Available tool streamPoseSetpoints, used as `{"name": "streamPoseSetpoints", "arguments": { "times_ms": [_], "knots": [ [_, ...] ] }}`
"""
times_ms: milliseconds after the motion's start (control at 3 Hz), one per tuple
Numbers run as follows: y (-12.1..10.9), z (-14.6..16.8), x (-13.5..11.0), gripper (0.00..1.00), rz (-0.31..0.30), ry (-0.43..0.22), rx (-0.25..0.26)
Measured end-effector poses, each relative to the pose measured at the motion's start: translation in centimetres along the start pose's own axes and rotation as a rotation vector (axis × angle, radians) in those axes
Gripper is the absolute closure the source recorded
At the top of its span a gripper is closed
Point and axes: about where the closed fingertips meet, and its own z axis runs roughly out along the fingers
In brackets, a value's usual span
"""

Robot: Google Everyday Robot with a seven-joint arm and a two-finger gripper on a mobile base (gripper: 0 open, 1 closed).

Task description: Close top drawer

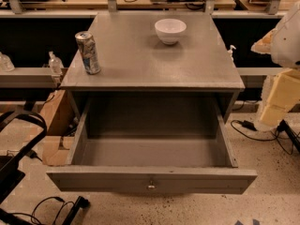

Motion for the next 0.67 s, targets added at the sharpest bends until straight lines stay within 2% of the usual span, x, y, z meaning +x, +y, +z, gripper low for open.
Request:
{"name": "streamPoseSetpoints", "arguments": {
  "times_ms": [333,667],
  "knots": [
    [0.2,0.1,-0.1,0.0,-0.002,-0.017,0.009],
    [2.6,3.6,2.1,0.0,0.049,-0.099,-0.022]
  ]
}}
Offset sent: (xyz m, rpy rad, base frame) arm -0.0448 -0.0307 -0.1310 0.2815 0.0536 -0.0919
